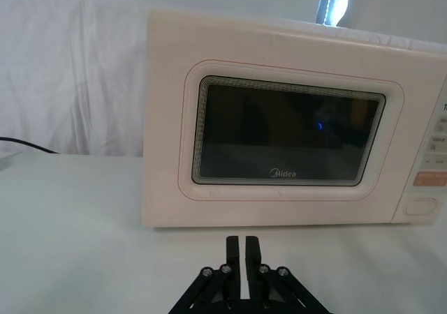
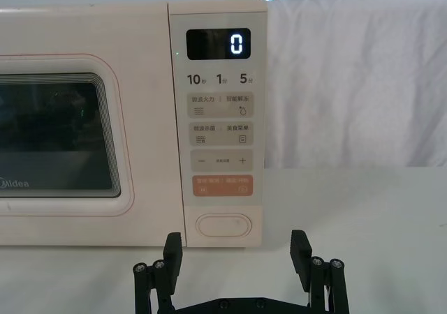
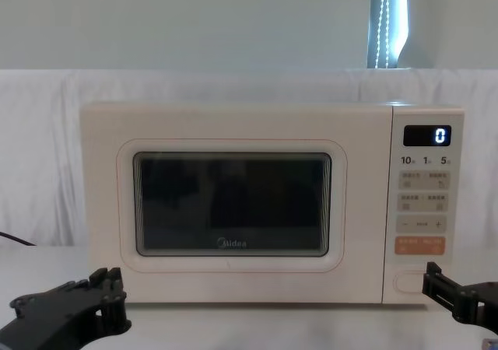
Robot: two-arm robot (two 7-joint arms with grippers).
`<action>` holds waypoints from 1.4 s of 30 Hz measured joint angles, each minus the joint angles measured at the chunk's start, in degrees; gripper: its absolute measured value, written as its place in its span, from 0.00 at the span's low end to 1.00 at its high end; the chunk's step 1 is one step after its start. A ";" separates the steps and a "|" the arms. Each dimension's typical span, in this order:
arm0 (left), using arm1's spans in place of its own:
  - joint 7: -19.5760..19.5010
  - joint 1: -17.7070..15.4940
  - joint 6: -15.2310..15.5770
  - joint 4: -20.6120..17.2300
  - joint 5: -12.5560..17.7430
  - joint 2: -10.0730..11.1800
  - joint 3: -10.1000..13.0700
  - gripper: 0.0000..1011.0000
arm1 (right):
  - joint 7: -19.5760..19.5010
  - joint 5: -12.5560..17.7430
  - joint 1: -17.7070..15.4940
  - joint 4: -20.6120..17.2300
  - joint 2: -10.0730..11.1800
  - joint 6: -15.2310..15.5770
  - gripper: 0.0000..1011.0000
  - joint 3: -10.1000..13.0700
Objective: Press the button to open the microwave door with one hand; close the microwave door with the other hand.
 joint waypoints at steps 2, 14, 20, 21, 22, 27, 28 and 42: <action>0.00 -0.01 -0.01 0.00 0.01 0.00 0.02 0.09 | 0.00 0.00 0.00 0.00 0.00 0.00 0.99 0.00; -0.06 -0.06 -0.08 0.00 0.07 0.00 0.11 0.49 | 0.00 0.00 0.00 0.00 0.00 0.00 0.99 0.00; -0.08 -0.06 -0.11 0.00 0.07 0.00 0.13 0.65 | 0.00 0.00 0.00 0.00 0.00 0.00 0.99 0.00; -0.09 -0.06 -0.11 0.00 0.07 0.00 0.13 0.67 | 0.00 0.00 0.00 0.00 0.00 0.00 0.99 0.00; -0.09 -0.06 -0.11 0.00 0.07 0.00 0.14 0.71 | 0.00 0.00 0.00 0.00 0.00 0.00 0.99 0.00; -0.09 -0.06 -0.11 0.00 0.07 0.00 0.13 0.86 | 0.00 0.00 0.00 0.00 0.00 0.00 0.99 0.00; -0.09 -0.06 -0.11 0.01 0.07 0.00 0.14 0.89 | 0.00 0.00 0.00 0.00 0.00 0.00 0.99 0.00; -0.09 -0.06 -0.11 0.00 0.06 0.00 0.14 0.99 | 0.00 0.00 0.00 0.00 0.00 0.00 0.99 0.00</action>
